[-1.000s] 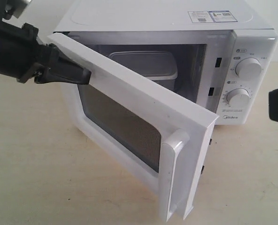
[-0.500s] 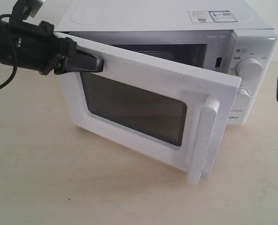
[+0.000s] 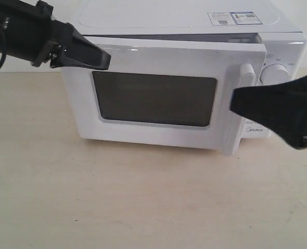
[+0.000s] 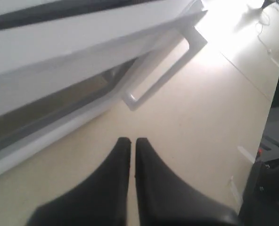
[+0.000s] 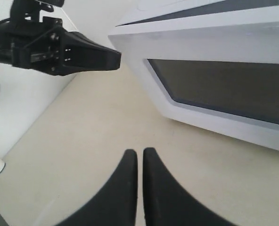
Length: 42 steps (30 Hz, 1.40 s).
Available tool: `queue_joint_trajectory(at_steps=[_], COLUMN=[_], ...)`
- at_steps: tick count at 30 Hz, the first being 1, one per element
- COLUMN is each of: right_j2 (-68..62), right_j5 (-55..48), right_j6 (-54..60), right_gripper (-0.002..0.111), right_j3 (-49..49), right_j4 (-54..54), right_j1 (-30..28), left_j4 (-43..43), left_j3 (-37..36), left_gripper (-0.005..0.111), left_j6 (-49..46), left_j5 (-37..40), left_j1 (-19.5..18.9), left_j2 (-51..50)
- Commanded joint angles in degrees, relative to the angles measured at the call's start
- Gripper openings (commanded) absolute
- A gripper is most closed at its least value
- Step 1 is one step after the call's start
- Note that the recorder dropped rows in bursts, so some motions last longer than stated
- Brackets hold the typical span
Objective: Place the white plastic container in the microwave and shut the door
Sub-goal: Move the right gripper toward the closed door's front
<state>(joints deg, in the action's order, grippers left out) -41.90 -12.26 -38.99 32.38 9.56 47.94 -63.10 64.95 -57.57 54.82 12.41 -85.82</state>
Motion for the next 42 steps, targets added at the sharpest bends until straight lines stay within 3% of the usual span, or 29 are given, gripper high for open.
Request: queue_joint_trajectory(at_steps=[1, 9, 16, 24, 35, 42], right_j2=[-10.64, -21.99, -22.06, -16.04, -7.77, -5.68], right_j5=[14.48, 23.55, 30.46, 22.60, 6.45, -13.40], right_j6=[0.42, 1.73, 11.88, 10.98, 17.34, 27.64], right_gripper=[0.000, 0.000, 0.000, 0.000, 0.000, 0.000], right_j3=[-0.38, -0.38, -0.38, -0.38, -0.27, 2.64], right_j4=[3.36, 1.08, -14.37, -8.20, -7.49, -7.49], right_j1=[-1.07, -10.55, -12.53, -5.93, -5.63, -5.63], left_j4=[8.32, 14.03, 14.26, 14.73, 15.85, 15.85], left_j3=[0.39, 0.39, 0.39, 0.39, 0.39, 0.39], left_gripper=[0.004, 0.004, 0.004, 0.004, 0.004, 0.004], left_j6=[8.98, 12.50, 13.00, 13.00, 13.00, 13.00], left_j5=[2.56, 3.88, 3.77, 8.05, 10.56, 10.56], left_j1=[0.14, 0.14, 0.14, 0.14, 0.14, 0.14], left_j2=[6.17, 16.21, 20.06, 22.58, 27.99, 27.99])
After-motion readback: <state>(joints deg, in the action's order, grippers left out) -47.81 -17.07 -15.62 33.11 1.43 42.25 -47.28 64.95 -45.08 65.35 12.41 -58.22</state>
